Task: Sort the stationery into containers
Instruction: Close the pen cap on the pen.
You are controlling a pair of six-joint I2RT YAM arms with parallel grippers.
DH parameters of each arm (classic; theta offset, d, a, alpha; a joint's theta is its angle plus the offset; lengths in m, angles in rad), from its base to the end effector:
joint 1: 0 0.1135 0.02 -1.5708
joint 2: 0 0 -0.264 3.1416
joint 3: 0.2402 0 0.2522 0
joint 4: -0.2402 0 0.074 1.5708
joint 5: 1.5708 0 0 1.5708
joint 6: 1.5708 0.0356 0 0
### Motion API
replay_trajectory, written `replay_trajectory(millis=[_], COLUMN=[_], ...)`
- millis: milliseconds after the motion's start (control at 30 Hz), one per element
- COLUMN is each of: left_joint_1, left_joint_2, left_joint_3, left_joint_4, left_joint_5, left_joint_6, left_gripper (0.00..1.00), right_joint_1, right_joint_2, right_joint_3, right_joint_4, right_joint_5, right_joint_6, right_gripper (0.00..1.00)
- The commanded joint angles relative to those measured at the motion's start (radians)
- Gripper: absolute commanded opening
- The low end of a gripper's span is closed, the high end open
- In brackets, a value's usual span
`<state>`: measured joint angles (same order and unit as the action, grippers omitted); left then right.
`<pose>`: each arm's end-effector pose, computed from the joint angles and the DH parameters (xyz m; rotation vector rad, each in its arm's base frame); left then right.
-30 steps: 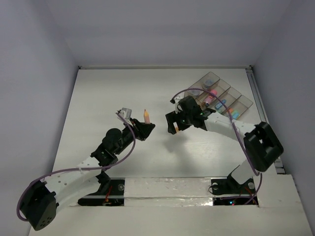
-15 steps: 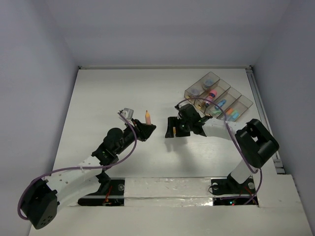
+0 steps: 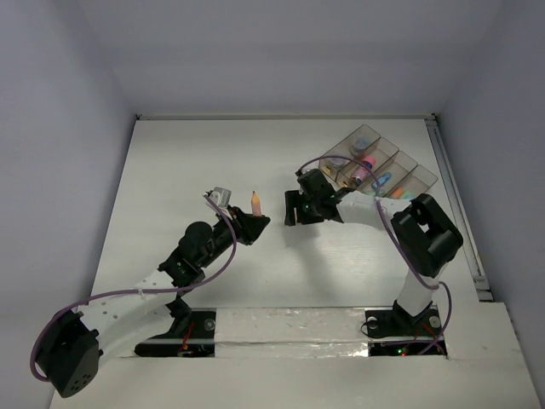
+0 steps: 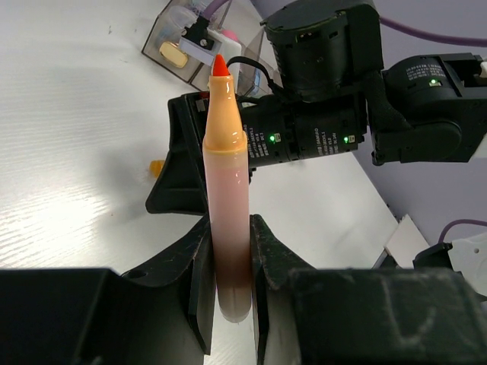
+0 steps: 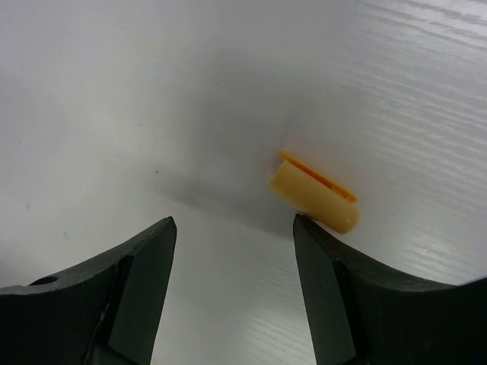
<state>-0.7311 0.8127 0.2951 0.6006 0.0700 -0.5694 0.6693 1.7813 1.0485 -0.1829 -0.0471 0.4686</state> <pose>0.1399 -0.1288 0.2452 0.1885 1.5778 -1.0888 0.2845 0.2272 0.1655 -0.2774 2.5504 0.5205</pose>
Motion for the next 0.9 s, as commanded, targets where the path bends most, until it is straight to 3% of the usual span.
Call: replay_trajectory(millis=[0, 300, 567, 700, 867], left_joint_1=[0.002, 0.002, 0.002, 0.002, 0.002], left_joint_2=[-0.020, -0.006, -0.013, -0.027, -0.029], left_joint_3=[0.018, 0.018, 0.010, 0.007, 0.007], left_joint_4=[0.047, 0.054, 0.057, 0.048, 0.041], left_joint_5=[-0.004, 0.010, 0.008, 0.001, -0.007], left_joint_6=[0.006, 0.011, 0.002, 0.003, 0.006], left_gripper=[0.00, 0.00, 0.00, 0.00, 0.00], right_joint_1=[0.006, 0.006, 0.006, 0.006, 0.006], right_joint_2=[0.036, 0.004, 0.110, 0.167, 0.178], right_joint_3=[0.031, -0.027, 0.077, 0.129, 0.131], right_joint_4=[-0.147, -0.089, -0.052, -0.062, -0.067], right_joint_5=[0.118, 0.096, 0.148, 0.194, 0.190], right_joint_6=[-0.036, -0.005, -0.027, -0.047, -0.051], right_gripper=[0.70, 0.77, 0.82, 0.80, 0.70])
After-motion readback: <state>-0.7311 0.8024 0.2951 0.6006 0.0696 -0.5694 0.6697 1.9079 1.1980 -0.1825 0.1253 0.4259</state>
